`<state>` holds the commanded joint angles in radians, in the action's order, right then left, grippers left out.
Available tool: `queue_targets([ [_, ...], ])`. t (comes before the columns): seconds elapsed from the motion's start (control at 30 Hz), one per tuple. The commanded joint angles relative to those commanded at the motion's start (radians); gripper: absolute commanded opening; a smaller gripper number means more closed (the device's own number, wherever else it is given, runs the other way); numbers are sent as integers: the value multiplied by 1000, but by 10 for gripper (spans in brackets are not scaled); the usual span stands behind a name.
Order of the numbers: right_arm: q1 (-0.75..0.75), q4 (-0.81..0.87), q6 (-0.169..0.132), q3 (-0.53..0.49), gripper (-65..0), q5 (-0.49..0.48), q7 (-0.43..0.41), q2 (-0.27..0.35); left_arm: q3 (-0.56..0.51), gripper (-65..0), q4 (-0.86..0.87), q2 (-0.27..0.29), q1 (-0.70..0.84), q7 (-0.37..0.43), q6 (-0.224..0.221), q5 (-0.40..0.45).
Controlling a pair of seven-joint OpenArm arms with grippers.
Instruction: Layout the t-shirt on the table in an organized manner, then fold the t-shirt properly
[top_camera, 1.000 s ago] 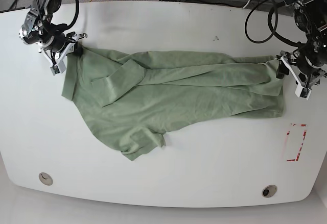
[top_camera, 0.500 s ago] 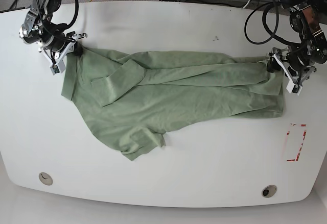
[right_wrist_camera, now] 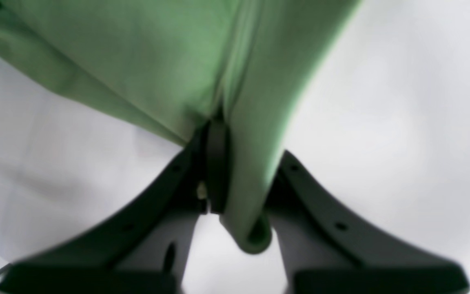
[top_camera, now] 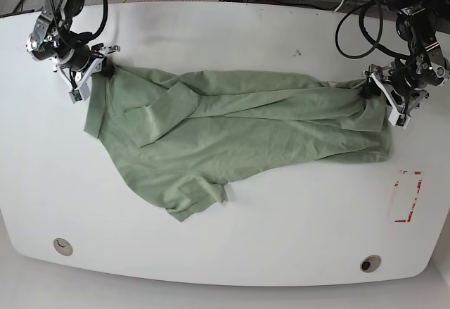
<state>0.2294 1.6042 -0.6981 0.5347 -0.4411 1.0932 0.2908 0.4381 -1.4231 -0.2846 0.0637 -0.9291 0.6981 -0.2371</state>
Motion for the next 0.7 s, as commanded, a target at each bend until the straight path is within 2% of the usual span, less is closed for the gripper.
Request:
queue_targets([
  [0.27, 0, 0, 0, 0, -591, 0, 0, 3, -3, -267, 40, 5, 0, 0, 0, 0],
  [0.37, 0, 2, 0, 2, -593, 0, 0, 5, -3, -361, 40, 5, 2, 0, 0, 0],
  [0.47, 0, 15, 0, 28, -621, 2, 2, 5, -3, -487, 40, 2, 5, -3, 0, 2],
  [0.53, 0, 23, 0, 40, -650, 3, 5, 5, -3, -543, 38, 0, 6, -3, 0, 2],
  [0.63, 12, 37, 0, 46, -650, 3, 5, 6, -3, -625, 35, -9, 9, -5, 0, 3],
  [0.7, 25, 51, 0, 46, -650, 2, 5, 6, -3, -650, 34, -32, 20, -23, 0, 3],
])
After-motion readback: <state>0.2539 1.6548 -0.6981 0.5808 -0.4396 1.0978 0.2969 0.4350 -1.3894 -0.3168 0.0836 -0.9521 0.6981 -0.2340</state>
